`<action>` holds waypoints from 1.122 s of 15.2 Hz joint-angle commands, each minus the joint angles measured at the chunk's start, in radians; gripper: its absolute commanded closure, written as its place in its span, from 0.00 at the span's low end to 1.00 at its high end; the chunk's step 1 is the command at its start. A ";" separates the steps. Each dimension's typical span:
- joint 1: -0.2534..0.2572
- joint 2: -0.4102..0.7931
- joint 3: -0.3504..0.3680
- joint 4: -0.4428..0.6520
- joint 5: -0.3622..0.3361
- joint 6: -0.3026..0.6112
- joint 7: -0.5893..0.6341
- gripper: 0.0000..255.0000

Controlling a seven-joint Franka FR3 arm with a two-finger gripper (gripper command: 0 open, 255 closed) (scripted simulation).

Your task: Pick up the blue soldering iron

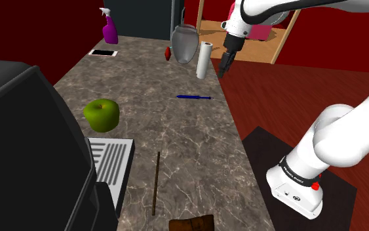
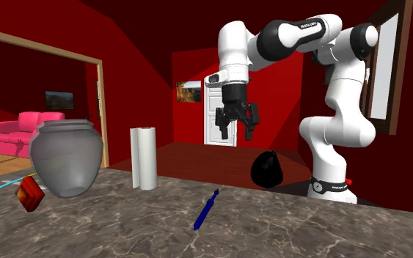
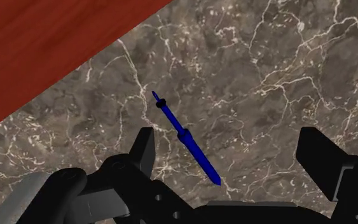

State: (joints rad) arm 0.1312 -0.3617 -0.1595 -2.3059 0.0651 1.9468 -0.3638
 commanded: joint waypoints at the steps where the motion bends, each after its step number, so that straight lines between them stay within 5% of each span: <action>1: 0.021 0.098 -0.010 0.047 0.007 0.032 -0.077 0.00; 13: 0.079 0.583 0.024 0.341 0.032 0.117 -0.456 0.00; 17: 0.078 0.608 0.027 0.329 0.036 0.152 -0.464 0.00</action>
State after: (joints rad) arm 0.2093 0.2391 -0.1337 -1.9734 0.0998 2.0884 -0.8245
